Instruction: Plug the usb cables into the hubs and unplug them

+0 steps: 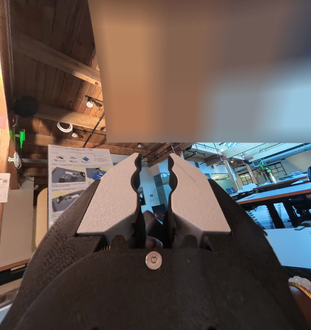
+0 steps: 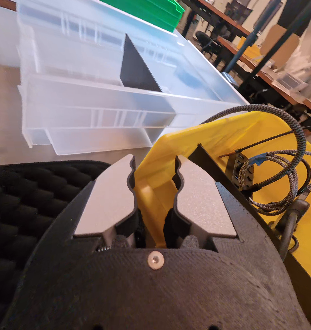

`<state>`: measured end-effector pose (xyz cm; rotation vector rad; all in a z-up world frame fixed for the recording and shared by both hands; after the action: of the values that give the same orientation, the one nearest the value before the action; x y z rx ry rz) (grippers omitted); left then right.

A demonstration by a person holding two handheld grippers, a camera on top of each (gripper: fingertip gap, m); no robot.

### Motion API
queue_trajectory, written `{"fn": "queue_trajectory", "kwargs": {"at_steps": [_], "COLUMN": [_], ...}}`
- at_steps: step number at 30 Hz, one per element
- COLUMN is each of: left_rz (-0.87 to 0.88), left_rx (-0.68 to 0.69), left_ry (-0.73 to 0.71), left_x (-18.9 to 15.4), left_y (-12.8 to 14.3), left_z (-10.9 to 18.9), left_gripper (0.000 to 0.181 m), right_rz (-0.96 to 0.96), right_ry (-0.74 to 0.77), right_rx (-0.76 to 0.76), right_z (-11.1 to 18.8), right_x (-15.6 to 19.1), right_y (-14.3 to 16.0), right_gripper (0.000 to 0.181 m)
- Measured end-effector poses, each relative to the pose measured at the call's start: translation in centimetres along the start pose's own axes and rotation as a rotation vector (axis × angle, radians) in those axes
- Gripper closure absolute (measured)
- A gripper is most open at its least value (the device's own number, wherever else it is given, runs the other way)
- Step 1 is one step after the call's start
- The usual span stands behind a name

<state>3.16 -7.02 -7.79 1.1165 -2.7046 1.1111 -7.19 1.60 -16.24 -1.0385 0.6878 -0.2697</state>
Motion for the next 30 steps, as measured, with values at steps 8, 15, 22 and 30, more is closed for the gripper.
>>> {"fn": "queue_trajectory", "kwargs": {"at_steps": [8, 15, 22, 30], "left_rz": [-0.240, -0.279, 0.040, 0.071], "left_rx": [0.361, 0.822, 1.092, 1.161], "left_ry": [-0.071, -0.708, -0.809, -0.855], "left_x": [6.1, 15.4, 17.5, 17.0], "left_y": [-6.1, -8.8, -5.1, -3.1], "left_z": [2.3, 12.0, 18.0, 19.1], "left_gripper": [0.151, 0.080, 0.076, 0.175], "right_rz": [-0.043, -0.206, -0.185, -0.148], "right_ry": [0.008, 0.024, 0.038, 0.049], "right_rx": [-0.180, -0.545, -0.398, -0.077], "right_z": [1.7, 3.7, 2.2, -0.8], "right_x": [0.0, 3.4, 6.5, 6.7], "right_y": [-0.7, -3.7, -4.7, -4.6], "right_gripper": [0.130, 0.090, 0.103, 0.130]}}
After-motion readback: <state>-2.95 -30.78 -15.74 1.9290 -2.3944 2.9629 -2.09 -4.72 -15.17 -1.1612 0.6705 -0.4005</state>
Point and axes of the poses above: each gripper's, where its closed fingertips meet, z back along the fingers, y out of its underside, x = y × z across the jaws, the point moved 10 cm from there along z, back along the fingers, and after that the axes turned 3 degrees about y, right-handed, at the moved point
